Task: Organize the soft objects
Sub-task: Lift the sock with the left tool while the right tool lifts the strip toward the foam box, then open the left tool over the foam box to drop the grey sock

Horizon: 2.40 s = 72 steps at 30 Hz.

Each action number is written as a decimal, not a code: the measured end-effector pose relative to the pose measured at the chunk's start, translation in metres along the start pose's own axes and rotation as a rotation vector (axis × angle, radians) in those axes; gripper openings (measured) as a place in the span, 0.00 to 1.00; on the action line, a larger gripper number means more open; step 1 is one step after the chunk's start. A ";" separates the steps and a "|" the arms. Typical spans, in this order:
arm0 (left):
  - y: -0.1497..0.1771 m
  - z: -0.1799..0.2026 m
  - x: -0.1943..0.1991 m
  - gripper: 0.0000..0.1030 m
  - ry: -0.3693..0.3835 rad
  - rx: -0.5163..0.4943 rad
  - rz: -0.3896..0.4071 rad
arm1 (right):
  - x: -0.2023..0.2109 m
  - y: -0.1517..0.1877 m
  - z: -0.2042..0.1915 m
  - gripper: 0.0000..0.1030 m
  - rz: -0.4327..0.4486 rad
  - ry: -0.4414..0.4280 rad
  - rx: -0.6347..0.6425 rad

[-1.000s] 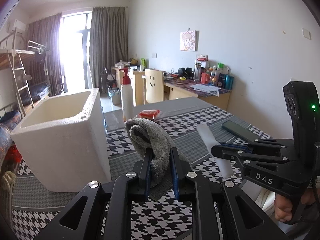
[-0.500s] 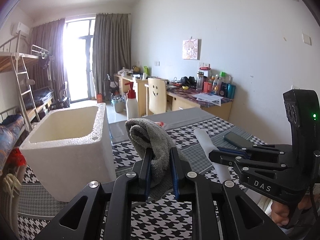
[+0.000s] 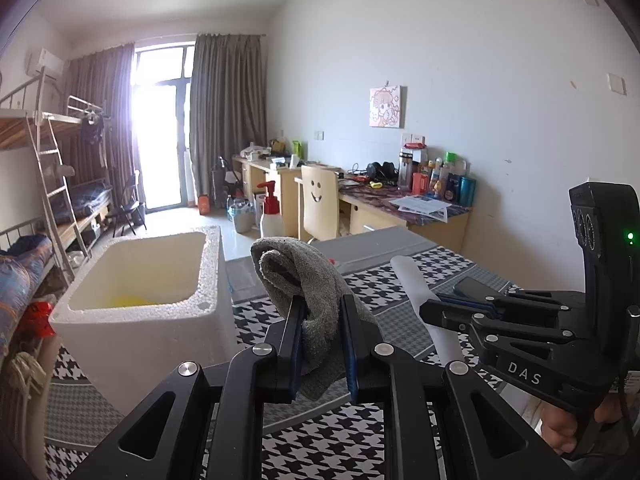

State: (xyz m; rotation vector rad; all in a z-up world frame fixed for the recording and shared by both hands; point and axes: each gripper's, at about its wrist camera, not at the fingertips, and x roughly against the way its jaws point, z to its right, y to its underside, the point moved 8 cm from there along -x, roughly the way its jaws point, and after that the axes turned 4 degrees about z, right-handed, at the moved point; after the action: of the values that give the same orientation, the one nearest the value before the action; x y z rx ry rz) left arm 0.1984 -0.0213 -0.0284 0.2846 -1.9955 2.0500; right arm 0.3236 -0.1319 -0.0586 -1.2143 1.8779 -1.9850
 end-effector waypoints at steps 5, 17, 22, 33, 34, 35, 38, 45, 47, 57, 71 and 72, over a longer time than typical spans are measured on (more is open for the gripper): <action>-0.007 -0.001 0.000 0.18 -0.026 -0.018 0.019 | 0.000 -0.007 -0.001 0.09 0.013 -0.007 0.010; -0.018 -0.013 0.001 0.18 -0.062 -0.025 0.040 | 0.002 -0.023 -0.006 0.09 0.049 -0.031 0.027; -0.025 -0.017 0.003 0.18 -0.070 -0.020 0.053 | 0.004 -0.028 -0.011 0.09 0.063 -0.040 0.033; -0.042 -0.035 0.008 0.18 -0.118 -0.022 0.088 | 0.002 -0.047 -0.021 0.09 0.094 -0.061 0.061; -0.042 -0.036 0.007 0.18 -0.122 -0.022 0.088 | 0.001 -0.049 -0.022 0.09 0.096 -0.064 0.063; -0.043 -0.037 0.007 0.18 -0.125 -0.021 0.088 | 0.000 -0.050 -0.023 0.09 0.098 -0.067 0.065; -0.047 -0.041 0.006 0.18 -0.136 -0.022 0.096 | -0.002 -0.053 -0.026 0.09 0.100 -0.084 0.070; -0.055 -0.052 0.006 0.18 -0.159 -0.017 0.109 | -0.012 -0.062 -0.033 0.09 0.098 -0.107 0.082; -0.056 -0.057 0.007 0.18 -0.169 -0.016 0.113 | -0.014 -0.064 -0.035 0.09 0.098 -0.114 0.083; -0.060 -0.076 0.007 0.18 -0.219 0.004 0.112 | -0.022 -0.077 -0.050 0.09 0.109 -0.166 0.098; -0.060 -0.096 0.008 0.18 -0.284 0.023 0.109 | -0.031 -0.082 -0.080 0.09 0.102 -0.231 0.147; -0.061 -0.097 0.007 0.18 -0.286 0.025 0.108 | -0.033 -0.082 -0.082 0.09 0.099 -0.235 0.150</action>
State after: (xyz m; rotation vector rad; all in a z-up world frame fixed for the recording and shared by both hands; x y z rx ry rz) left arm 0.2153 0.0771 0.0280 0.5112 -2.1927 2.2078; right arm 0.3268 -0.0321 0.0096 -1.2271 1.6147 -1.8067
